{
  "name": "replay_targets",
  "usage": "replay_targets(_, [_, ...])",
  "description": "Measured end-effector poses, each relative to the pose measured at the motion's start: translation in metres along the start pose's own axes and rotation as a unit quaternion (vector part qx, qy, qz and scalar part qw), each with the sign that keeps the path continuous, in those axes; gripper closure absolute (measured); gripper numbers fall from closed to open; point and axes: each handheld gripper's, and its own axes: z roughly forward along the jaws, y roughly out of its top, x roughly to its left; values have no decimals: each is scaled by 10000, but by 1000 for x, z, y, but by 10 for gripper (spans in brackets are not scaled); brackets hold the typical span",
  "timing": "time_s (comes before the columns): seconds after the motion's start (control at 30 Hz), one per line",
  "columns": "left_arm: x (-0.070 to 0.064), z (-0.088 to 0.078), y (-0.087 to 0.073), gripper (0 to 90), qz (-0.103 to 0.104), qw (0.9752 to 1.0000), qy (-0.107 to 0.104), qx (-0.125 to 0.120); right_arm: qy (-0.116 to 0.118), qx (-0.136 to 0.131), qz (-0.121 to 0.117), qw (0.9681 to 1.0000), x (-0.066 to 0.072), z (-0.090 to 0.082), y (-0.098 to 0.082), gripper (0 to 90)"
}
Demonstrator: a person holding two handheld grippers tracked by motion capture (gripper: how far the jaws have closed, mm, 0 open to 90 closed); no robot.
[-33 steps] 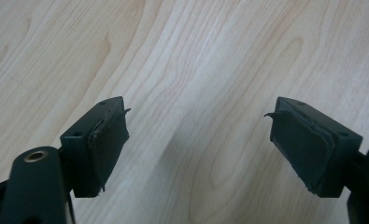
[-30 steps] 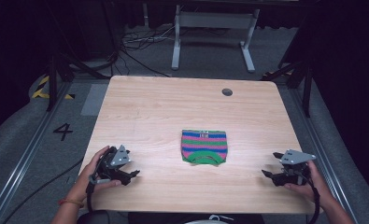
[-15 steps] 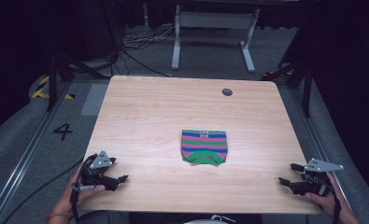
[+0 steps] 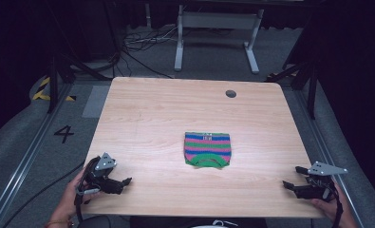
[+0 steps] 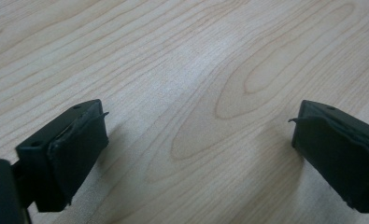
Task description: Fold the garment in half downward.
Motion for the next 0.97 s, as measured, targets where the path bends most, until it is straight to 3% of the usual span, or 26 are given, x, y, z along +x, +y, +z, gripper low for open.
replay_targets(0.97, [0,1,1,0,-79,9999,61,20,1,-4,1,10000,0,0,0,149])
